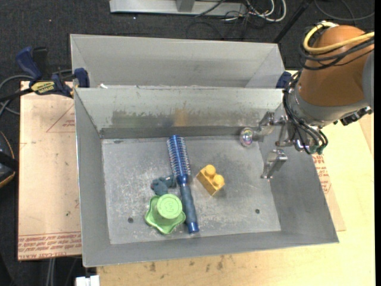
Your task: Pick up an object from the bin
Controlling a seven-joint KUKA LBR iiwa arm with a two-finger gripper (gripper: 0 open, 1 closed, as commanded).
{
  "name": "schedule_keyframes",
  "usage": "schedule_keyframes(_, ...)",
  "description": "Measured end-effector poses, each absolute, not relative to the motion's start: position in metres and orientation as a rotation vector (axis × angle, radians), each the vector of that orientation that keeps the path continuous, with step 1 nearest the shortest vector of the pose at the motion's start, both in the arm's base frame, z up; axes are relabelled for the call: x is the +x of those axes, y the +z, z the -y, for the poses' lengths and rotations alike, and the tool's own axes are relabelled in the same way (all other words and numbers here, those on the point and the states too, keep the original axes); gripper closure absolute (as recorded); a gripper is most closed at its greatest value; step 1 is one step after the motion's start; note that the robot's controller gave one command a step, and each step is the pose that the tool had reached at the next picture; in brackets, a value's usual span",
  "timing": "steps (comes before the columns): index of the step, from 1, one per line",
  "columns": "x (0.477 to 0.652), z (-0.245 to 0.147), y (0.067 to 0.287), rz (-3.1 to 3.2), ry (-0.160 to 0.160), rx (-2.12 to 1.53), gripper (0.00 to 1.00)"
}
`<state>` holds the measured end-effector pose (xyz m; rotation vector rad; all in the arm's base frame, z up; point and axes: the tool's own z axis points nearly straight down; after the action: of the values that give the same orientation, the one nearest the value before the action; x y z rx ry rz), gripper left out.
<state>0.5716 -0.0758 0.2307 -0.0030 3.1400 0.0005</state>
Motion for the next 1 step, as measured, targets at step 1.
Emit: schedule_keyframes(1, 0.5855, 0.0388, 0.0747, -3.100, -0.001, -0.464, 0.00)
